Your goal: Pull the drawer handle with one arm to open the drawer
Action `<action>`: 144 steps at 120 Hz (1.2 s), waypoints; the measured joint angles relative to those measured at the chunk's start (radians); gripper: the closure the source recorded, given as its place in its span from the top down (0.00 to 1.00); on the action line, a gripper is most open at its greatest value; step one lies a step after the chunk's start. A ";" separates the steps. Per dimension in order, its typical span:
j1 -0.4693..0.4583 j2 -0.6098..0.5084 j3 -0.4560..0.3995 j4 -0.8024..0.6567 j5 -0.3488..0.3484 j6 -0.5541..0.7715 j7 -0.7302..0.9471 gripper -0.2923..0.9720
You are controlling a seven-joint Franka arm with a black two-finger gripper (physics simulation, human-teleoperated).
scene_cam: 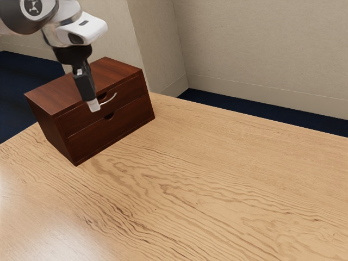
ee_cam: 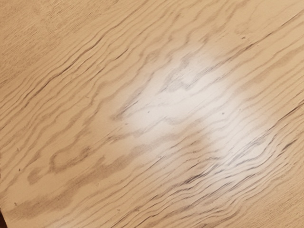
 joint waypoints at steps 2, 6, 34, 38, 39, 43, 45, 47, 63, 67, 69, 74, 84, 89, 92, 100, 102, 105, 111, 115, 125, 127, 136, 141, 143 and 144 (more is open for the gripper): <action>0.000 0.002 0.001 0.000 0.000 0.001 0.002 0.77; 0.001 0.008 0.004 0.000 0.000 0.004 0.006 0.77; 0.036 0.021 0.005 -0.002 0.001 0.020 0.029 0.77; 0.031 0.021 0.003 -0.003 0.002 0.021 0.032 0.77; 0.030 0.022 0.003 -0.003 0.001 0.022 0.032 0.77; 0.026 0.027 0.000 -0.004 -0.007 0.023 0.035 0.77; 0.024 0.035 -0.002 -0.002 -0.012 0.023 0.036 0.77; 0.021 0.043 -0.003 0.002 -0.015 0.023 0.037 0.77; 0.009 0.034 -0.008 -0.002 -0.037 0.021 0.033 0.77; -0.004 -0.004 -0.005 -0.058 -0.038 0.020 0.027 0.77; -0.011 -0.025 -0.004 -0.090 -0.038 0.020 0.025 0.77; -0.027 -0.067 -0.002 -0.159 -0.023 0.023 0.022 0.77; -0.046 -0.091 0.000 -0.227 0.036 0.062 0.043 0.77; -0.050 -0.091 0.001 -0.242 0.054 0.091 0.057 0.77; -0.052 -0.088 0.001 -0.246 0.062 0.110 0.063 0.77; -0.049 -0.066 0.001 -0.250 0.073 0.155 0.068 0.77; -0.049 -0.059 0.001 -0.250 0.075 0.164 0.067 0.77; -0.047 -0.046 0.002 -0.247 0.078 0.176 0.062 0.77; -0.041 -0.014 0.004 -0.230 0.081 0.197 0.052 0.77; -0.027 0.013 0.006 -0.206 0.082 0.207 0.046 0.77; 0.035 0.087 0.005 -0.120 0.079 0.226 0.034 0.77; 0.044 0.103 0.005 -0.102 0.076 0.229 0.032 0.77; 0.067 0.206 0.005 0.004 0.045 0.232 0.030 0.77; 0.076 0.246 0.005 0.053 0.033 0.233 0.033 0.77; 0.080 0.261 0.005 0.077 0.029 0.233 0.036 0.77; 0.082 0.268 0.005 0.088 0.028 0.233 0.037 0.77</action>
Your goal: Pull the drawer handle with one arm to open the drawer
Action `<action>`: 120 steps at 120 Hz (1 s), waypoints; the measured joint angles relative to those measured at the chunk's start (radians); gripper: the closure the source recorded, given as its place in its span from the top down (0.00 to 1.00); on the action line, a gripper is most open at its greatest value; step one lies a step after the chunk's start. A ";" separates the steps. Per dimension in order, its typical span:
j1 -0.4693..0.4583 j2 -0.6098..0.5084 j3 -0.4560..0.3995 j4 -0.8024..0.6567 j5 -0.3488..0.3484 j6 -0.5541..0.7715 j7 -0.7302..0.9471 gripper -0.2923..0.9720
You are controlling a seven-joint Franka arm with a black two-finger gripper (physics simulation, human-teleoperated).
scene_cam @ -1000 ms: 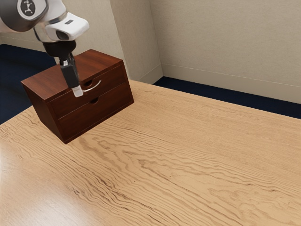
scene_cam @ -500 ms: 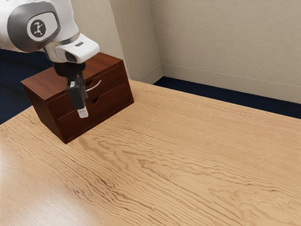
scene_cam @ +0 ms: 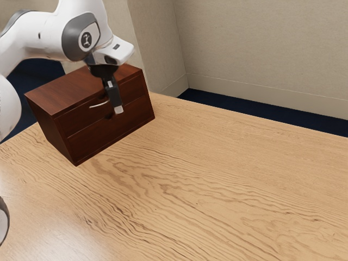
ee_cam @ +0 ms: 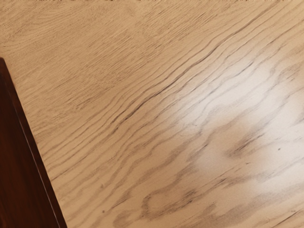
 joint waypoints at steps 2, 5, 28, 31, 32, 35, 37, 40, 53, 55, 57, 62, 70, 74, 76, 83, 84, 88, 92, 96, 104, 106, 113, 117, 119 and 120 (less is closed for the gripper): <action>0.006 0.012 0.000 0.020 -0.003 0.000 0.002 0.77; 0.016 0.025 -0.001 0.042 -0.008 0.000 0.006 0.77; 0.042 0.119 0.056 0.170 -0.014 0.004 0.044 0.77; 0.041 0.127 0.075 0.178 -0.014 0.005 0.048 0.77; 0.041 0.130 0.080 0.181 -0.014 0.005 0.050 0.77; 0.040 0.140 0.097 0.192 -0.014 0.006 0.054 0.77; 0.040 0.146 0.105 0.199 -0.014 0.006 0.057 0.77; 0.039 0.154 0.114 0.206 -0.014 0.007 0.061 0.76; 0.046 0.180 0.139 0.230 -0.014 0.016 0.079 0.61; 0.047 0.186 0.142 0.236 -0.014 0.018 0.082 0.59; 0.049 0.192 0.145 0.242 -0.014 0.020 0.085 0.56; 0.050 0.207 0.148 0.255 -0.017 0.024 0.091 0.51; 0.051 0.227 0.149 0.284 -0.031 0.031 0.100 0.45; 0.054 0.235 0.150 0.292 -0.046 0.037 0.104 0.43; 0.057 0.239 0.150 0.295 -0.054 0.040 0.106 0.42; 0.066 0.258 0.150 0.300 -0.076 0.053 0.114 0.39; 0.067 0.261 0.150 0.300 -0.078 0.056 0.115 0.39; 0.069 0.269 0.147 0.301 -0.087 0.064 0.120 0.38; 0.078 0.273 0.132 0.301 -0.094 0.070 0.124 0.37; 0.087 0.276 0.118 0.301 -0.099 0.076 0.129 0.36; 0.098 0.278 0.109 0.302 -0.102 0.084 0.137 0.35; 0.101 0.280 0.108 0.303 -0.102 0.085 0.138 0.35; 0.113 0.295 0.108 0.310 -0.102 0.089 0.145 0.35; 0.117 0.315 0.109 0.338 -0.102 0.091 0.151 0.34; 0.118 0.322 0.110 0.349 -0.102 0.091 0.154 0.34; 0.118 0.326 0.111 0.354 -0.102 0.092 0.156 0.34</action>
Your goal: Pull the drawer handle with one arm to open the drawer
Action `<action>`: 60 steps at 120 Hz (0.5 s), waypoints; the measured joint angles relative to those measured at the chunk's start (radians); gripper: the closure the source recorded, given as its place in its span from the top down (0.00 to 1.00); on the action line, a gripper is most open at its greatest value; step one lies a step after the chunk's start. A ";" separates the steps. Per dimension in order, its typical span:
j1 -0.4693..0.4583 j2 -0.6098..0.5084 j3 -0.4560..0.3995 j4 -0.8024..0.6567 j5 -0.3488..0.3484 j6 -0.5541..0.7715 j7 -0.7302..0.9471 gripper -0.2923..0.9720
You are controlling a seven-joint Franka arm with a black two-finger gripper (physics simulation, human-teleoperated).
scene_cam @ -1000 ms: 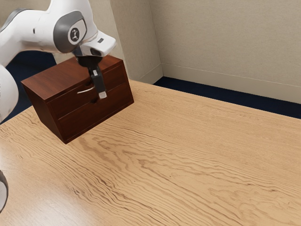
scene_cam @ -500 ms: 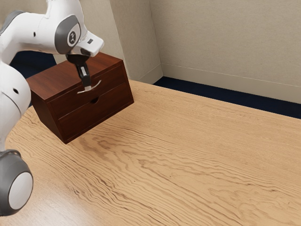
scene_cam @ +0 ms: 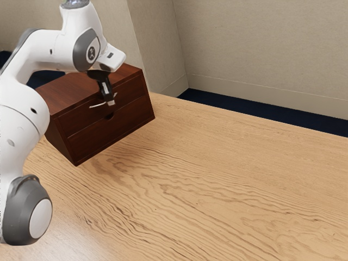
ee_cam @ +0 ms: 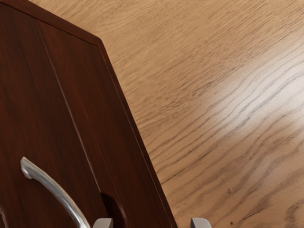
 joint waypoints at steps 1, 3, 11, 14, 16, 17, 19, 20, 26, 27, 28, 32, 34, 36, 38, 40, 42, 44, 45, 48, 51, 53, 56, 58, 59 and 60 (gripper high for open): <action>0.000 0.003 0.001 0.004 0.000 0.000 0.001 0.34; 0.001 0.008 0.002 0.011 0.000 0.001 0.004 0.34; 0.006 0.027 0.005 0.035 0.007 0.003 0.016 0.34; 0.007 0.035 0.006 0.042 0.010 0.004 0.020 0.34; 0.008 0.040 0.006 0.046 0.011 0.005 0.023 0.34; 0.009 0.042 0.006 0.048 0.012 0.005 0.024 0.34; 0.012 0.047 0.006 0.050 0.013 0.005 0.027 0.34; 0.014 0.049 0.006 0.051 0.014 0.006 0.028 0.34; 0.019 0.057 0.006 0.055 0.017 0.007 0.036 0.34; 0.020 0.058 0.006 0.055 0.017 0.007 0.037 0.34; 0.022 0.058 0.006 0.055 0.018 0.007 0.038 0.34; 0.026 0.060 0.006 0.056 0.019 0.008 0.042 0.34; 0.028 0.061 0.006 0.056 0.019 0.008 0.044 0.34; 0.029 0.061 0.006 0.056 0.020 0.008 0.046 0.34; 0.030 0.061 0.006 0.056 0.020 0.008 0.048 0.34; 0.031 0.062 0.006 0.056 0.021 0.008 0.050 0.34; 0.032 0.064 0.006 0.056 0.021 0.009 0.052 0.35; 0.033 0.066 0.007 0.056 0.022 0.010 0.054 0.36; 0.033 0.067 0.007 0.056 0.022 0.010 0.055 0.36; 0.034 0.070 0.007 0.055 0.023 0.011 0.057 0.37; 0.033 0.072 0.007 0.054 0.023 0.011 0.060 0.36; 0.033 0.074 0.008 0.053 0.023 0.011 0.061 0.35; 0.033 0.076 0.008 0.052 0.023 0.012 0.063 0.34; 0.033 0.077 0.009 0.051 0.023 0.012 0.065 0.33; 0.033 0.078 0.009 0.051 0.023 0.012 0.065 0.33; 0.033 0.078 0.010 0.050 0.023 0.013 0.066 0.32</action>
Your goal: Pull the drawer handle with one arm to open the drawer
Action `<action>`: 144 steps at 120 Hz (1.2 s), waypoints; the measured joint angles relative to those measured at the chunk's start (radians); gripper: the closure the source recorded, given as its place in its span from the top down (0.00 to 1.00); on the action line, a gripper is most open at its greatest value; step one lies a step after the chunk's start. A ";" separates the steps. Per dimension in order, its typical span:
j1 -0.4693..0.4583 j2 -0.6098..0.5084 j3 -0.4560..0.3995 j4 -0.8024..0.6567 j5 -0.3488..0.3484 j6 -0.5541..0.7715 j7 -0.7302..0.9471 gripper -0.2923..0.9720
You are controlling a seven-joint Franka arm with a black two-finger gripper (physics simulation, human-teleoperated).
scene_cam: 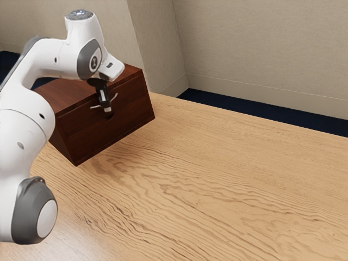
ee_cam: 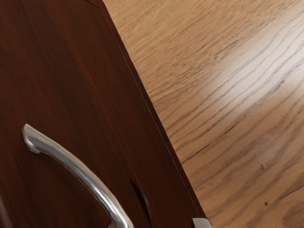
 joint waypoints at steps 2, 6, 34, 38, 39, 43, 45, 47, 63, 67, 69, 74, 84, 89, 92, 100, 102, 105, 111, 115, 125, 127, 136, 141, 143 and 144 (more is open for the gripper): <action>0.000 0.001 0.000 -0.001 0.000 0.000 0.001 0.30; -0.001 0.002 0.000 -0.004 -0.001 0.001 0.003 0.28; -0.066 -0.155 -0.012 -0.246 -0.002 0.016 0.007 0.16; -0.080 -0.182 -0.016 -0.286 -0.001 0.022 0.007 0.15; -0.085 -0.189 -0.016 -0.296 -0.001 0.024 0.007 0.15; -0.107 -0.215 -0.014 -0.335 0.000 0.033 0.007 0.14; -0.122 -0.226 -0.006 -0.352 0.001 0.037 0.007 0.14; -0.139 -0.233 0.003 -0.365 0.002 0.040 0.007 0.13; -0.229 -0.251 0.060 -0.403 0.002 0.066 0.000 0.15; -0.263 -0.252 0.088 -0.407 -0.001 0.069 -0.004 0.14; -0.285 -0.254 0.107 -0.413 -0.004 0.070 -0.006 0.15; -0.324 -0.263 0.136 -0.432 -0.010 0.074 -0.011 0.16; -0.384 -0.287 0.183 -0.484 -0.015 0.087 -0.021 0.18; -0.407 -0.302 0.198 -0.509 -0.018 0.091 -0.025 0.23; -0.428 -0.308 0.215 -0.522 -0.020 0.094 -0.027 0.22; -0.505 -0.317 0.285 -0.551 -0.027 0.095 -0.033 0.24; -0.516 -0.318 0.294 -0.556 -0.029 0.095 -0.035 0.25; -0.529 -0.320 0.304 -0.563 -0.029 0.096 -0.037 0.25; -0.549 -0.321 0.313 -0.572 -0.026 0.103 -0.041 0.20; -0.560 -0.322 0.318 -0.579 -0.023 0.108 -0.044 0.18; -0.598 -0.321 0.351 -0.601 -0.030 0.118 -0.052 0.15; -0.603 -0.322 0.356 -0.603 -0.031 0.120 -0.053 0.15; -0.614 -0.323 0.367 -0.609 -0.034 0.127 -0.059 0.13; -0.619 -0.323 0.374 -0.610 -0.040 0.129 -0.063 0.14; -0.624 -0.323 0.380 -0.610 -0.043 0.129 -0.064 0.15; -0.627 -0.323 0.383 -0.611 -0.044 0.129 -0.065 0.15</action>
